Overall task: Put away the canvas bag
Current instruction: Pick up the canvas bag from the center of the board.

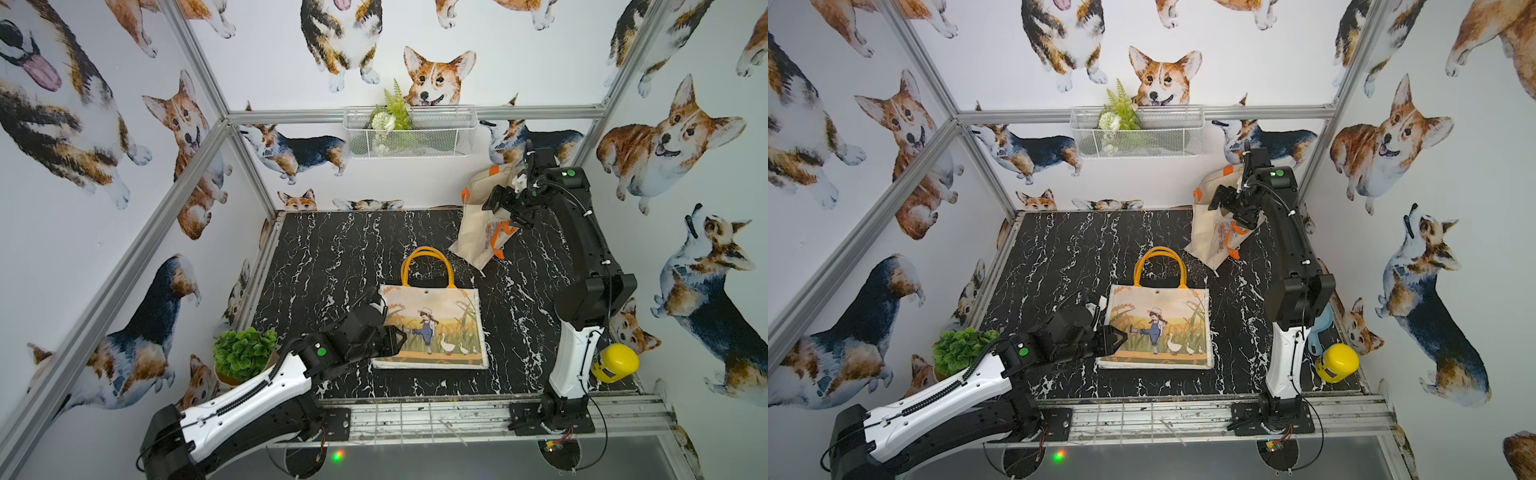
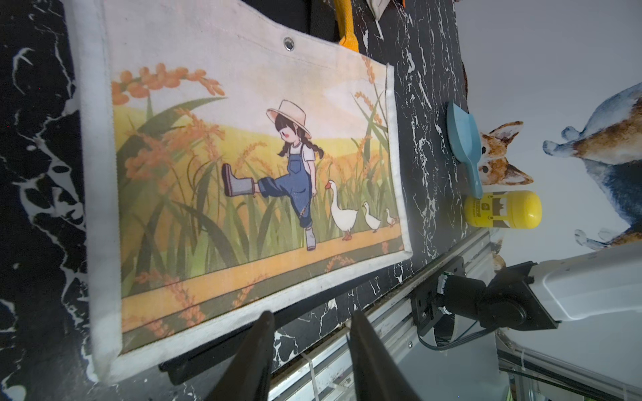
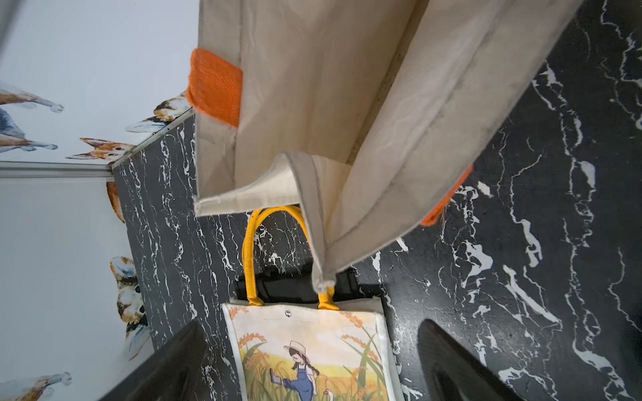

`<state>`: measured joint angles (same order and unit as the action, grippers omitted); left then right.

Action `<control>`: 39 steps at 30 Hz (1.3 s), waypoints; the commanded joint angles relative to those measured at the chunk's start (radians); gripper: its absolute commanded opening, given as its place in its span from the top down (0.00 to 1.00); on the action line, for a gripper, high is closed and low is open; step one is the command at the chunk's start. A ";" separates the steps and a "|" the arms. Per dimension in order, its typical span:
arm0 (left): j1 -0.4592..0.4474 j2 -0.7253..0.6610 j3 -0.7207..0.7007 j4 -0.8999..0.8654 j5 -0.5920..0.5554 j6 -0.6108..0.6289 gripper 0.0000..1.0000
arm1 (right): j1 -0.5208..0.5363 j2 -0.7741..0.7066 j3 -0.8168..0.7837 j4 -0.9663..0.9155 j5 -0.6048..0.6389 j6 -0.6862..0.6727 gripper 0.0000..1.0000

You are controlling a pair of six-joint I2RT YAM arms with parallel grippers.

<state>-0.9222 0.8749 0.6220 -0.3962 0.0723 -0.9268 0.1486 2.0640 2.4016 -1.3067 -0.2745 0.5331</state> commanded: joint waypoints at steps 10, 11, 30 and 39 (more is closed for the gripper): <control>0.011 0.013 0.018 -0.004 -0.005 0.017 0.61 | -0.001 0.115 0.045 -0.044 -0.020 0.108 0.17; 0.011 0.015 0.017 -0.004 -0.002 0.017 0.61 | -0.001 0.123 0.051 -0.035 -0.016 0.108 0.17; 0.022 -0.012 0.013 -0.030 -0.006 0.029 0.61 | 0.083 0.131 0.233 -0.013 0.118 -0.050 1.00; 0.034 0.005 0.096 -0.137 0.000 0.099 0.60 | 0.197 -0.159 0.092 -0.060 0.232 -0.102 1.00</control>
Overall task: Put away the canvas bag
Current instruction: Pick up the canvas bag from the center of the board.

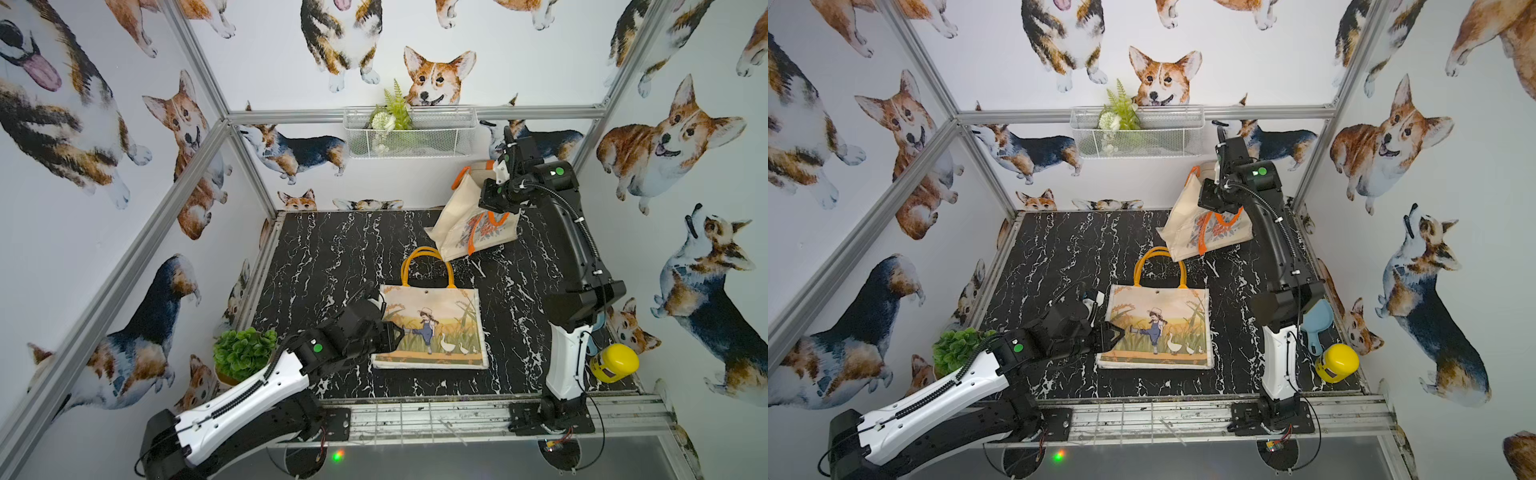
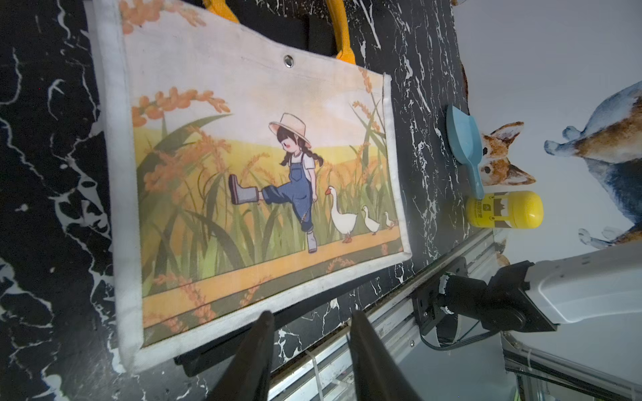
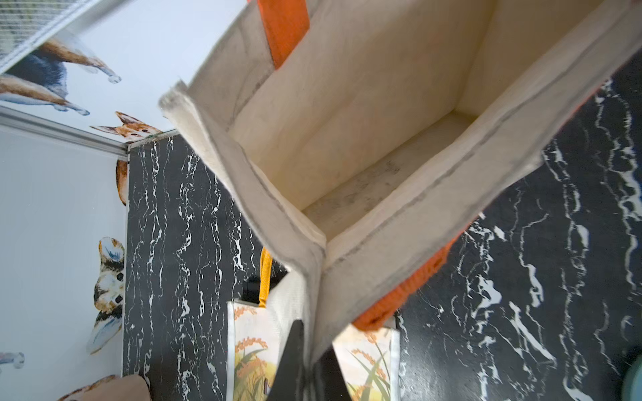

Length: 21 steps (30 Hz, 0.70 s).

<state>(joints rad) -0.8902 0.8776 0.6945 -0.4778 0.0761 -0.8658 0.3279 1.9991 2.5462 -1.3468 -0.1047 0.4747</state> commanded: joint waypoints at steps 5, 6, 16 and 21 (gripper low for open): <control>0.002 -0.042 -0.002 -0.036 -0.021 0.017 0.60 | 0.052 -0.250 -0.124 -0.085 0.068 -0.083 1.00; 0.002 -0.056 -0.009 -0.033 -0.029 0.016 0.60 | 0.063 -0.285 -0.146 -0.103 0.065 -0.091 1.00; 0.004 -0.053 0.006 -0.037 -0.014 0.043 0.55 | 0.198 -0.584 -0.486 -0.103 0.050 -0.059 1.00; 0.005 -0.100 0.010 -0.043 -0.047 0.056 0.54 | 0.265 -0.685 -0.652 -0.073 0.035 -0.010 1.00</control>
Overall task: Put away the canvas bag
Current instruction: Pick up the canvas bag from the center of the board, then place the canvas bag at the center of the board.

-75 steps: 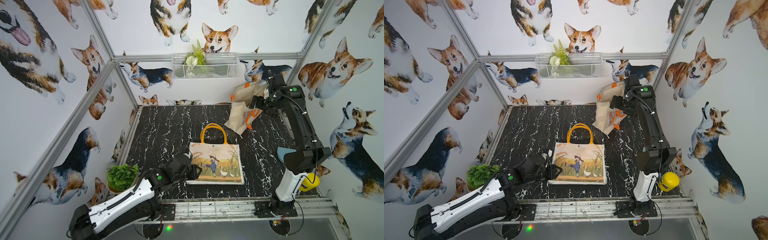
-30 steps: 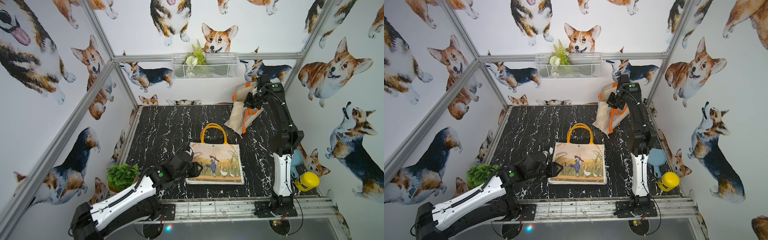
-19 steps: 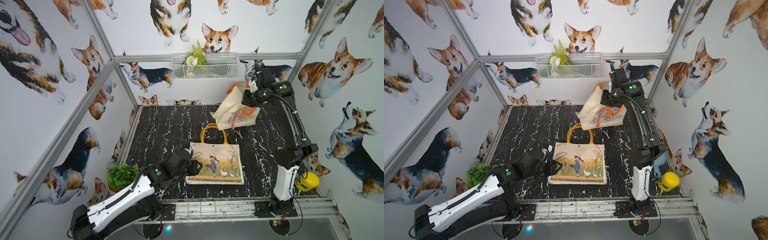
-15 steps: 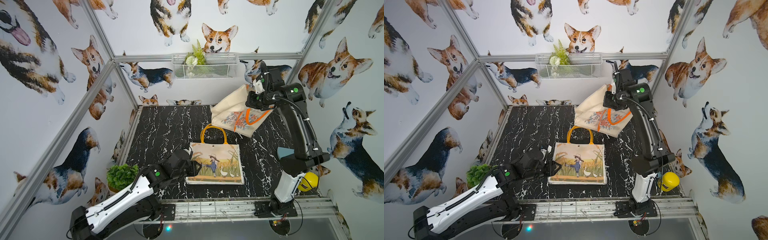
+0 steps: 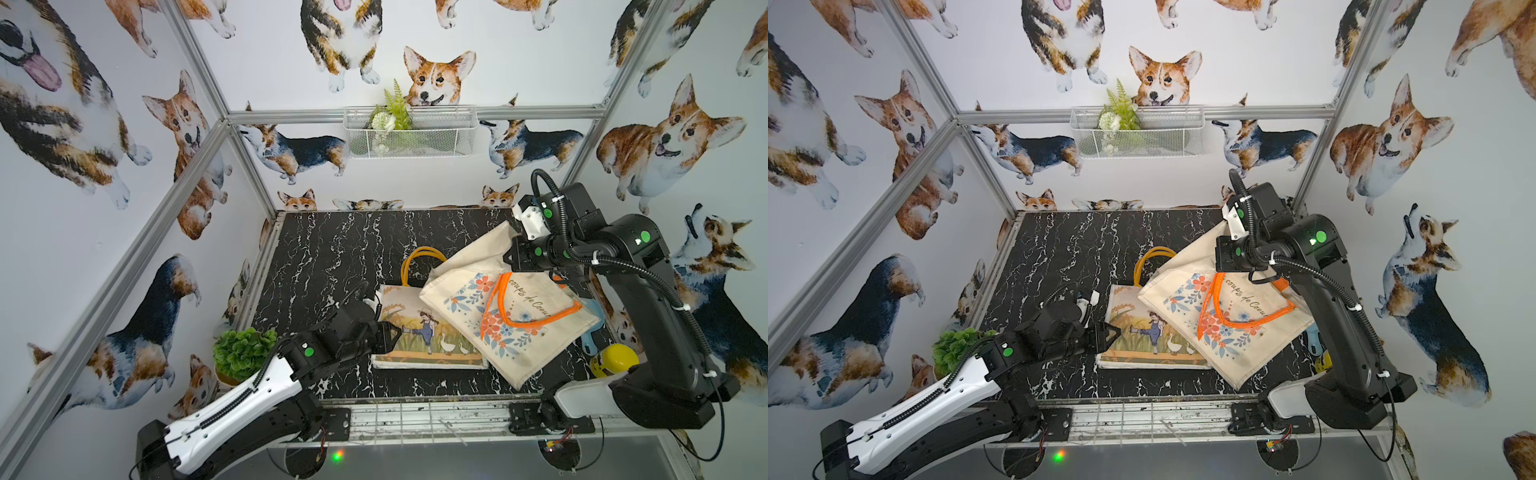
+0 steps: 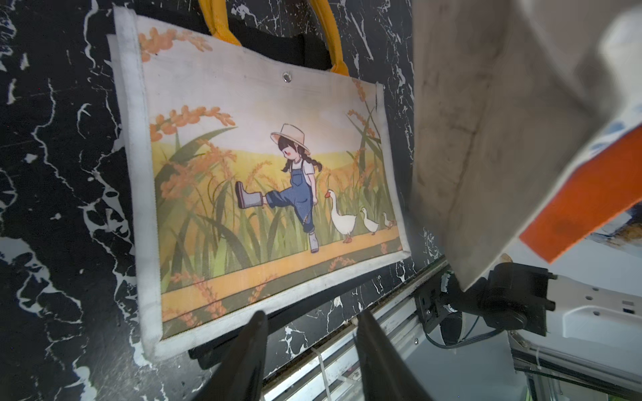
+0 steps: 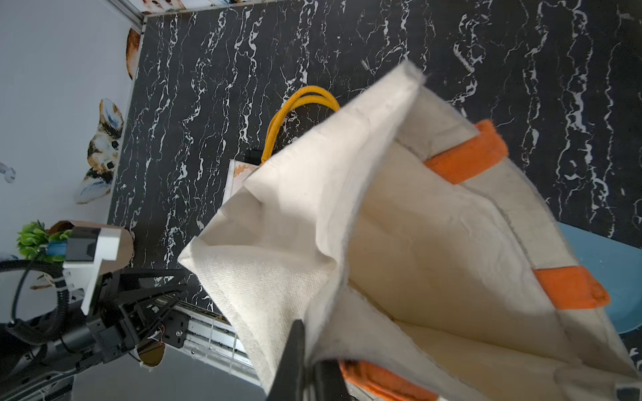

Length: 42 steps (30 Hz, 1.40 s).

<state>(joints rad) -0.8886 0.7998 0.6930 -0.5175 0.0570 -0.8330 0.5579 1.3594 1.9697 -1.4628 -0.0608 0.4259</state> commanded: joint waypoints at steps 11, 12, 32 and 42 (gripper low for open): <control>0.005 0.008 -0.008 0.022 -0.027 0.015 0.54 | 0.207 -0.120 -0.239 0.072 -0.042 0.094 1.00; 0.005 0.011 -0.007 0.025 -0.027 0.018 0.54 | 0.216 -0.125 -0.257 0.077 -0.051 0.099 1.00; 0.032 0.083 -0.026 0.511 0.157 0.113 0.29 | 0.310 -0.267 -0.654 0.299 -0.338 0.230 1.00; 0.053 0.204 -0.029 0.844 0.539 0.109 0.34 | 0.312 -0.260 -0.636 0.325 -0.360 0.243 1.00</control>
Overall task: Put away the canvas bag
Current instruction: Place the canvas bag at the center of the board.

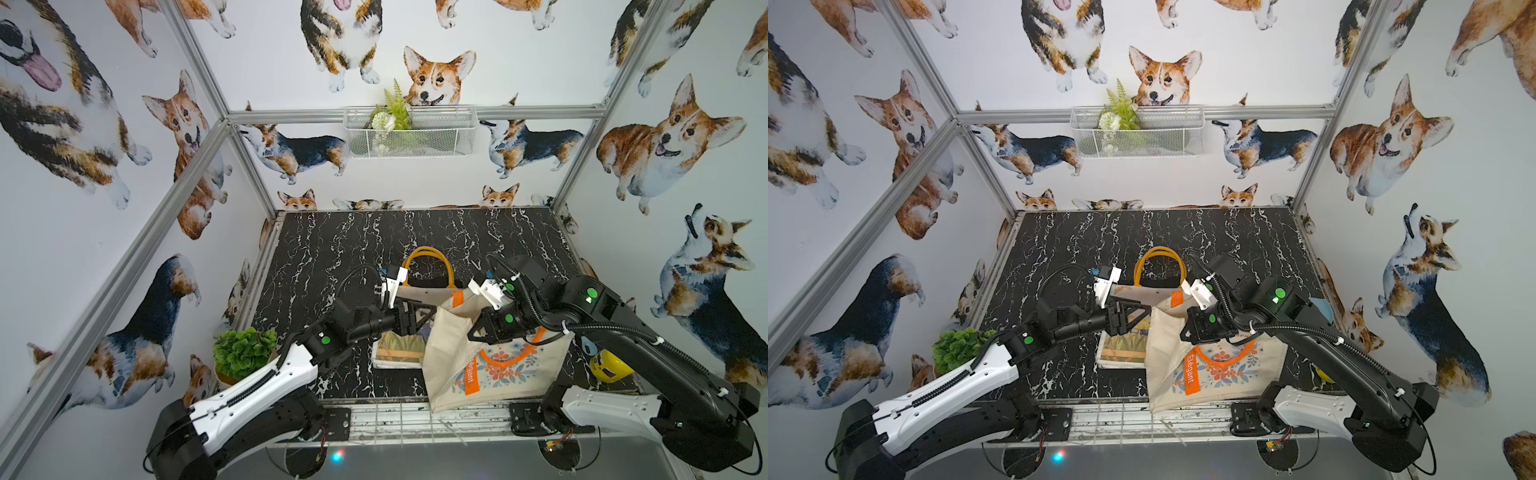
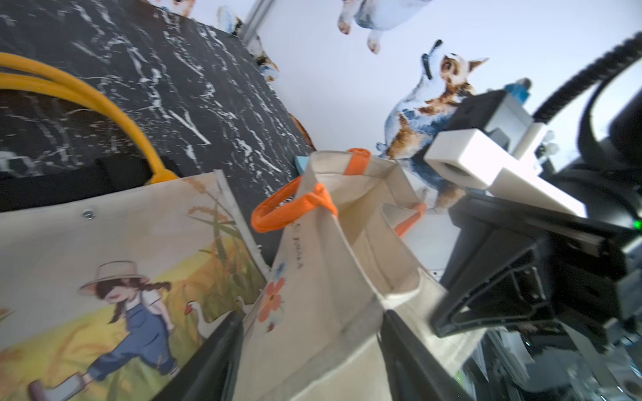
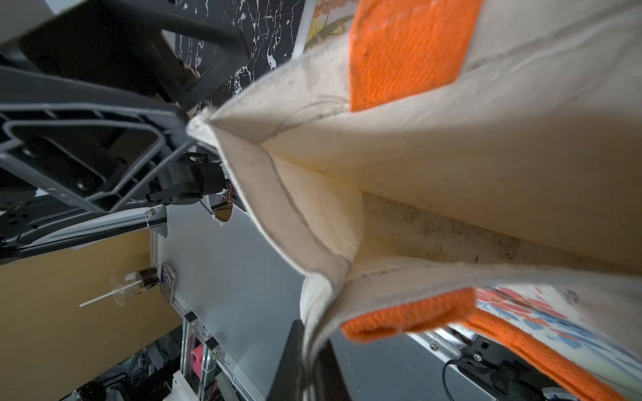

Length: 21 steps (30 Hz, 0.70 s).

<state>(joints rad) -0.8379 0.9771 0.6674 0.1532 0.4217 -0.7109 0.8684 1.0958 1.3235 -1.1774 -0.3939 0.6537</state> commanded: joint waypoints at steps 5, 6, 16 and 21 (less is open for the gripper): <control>0.002 0.073 -0.029 0.276 0.248 -0.051 0.37 | 0.001 0.009 0.017 0.045 -0.034 0.013 1.00; 0.002 0.075 -0.029 0.281 0.251 -0.053 0.38 | 0.001 0.008 0.018 0.045 -0.034 0.013 1.00; -0.004 0.112 -0.046 0.389 0.333 -0.120 0.51 | 0.001 0.049 0.053 0.071 -0.024 0.018 1.00; -0.022 0.141 -0.051 0.435 0.360 -0.151 0.53 | 0.001 0.075 0.053 0.149 -0.066 0.055 1.00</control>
<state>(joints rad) -0.8516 1.1091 0.6159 0.4923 0.7280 -0.8276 0.8684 1.1606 1.3693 -1.1385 -0.4145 0.6800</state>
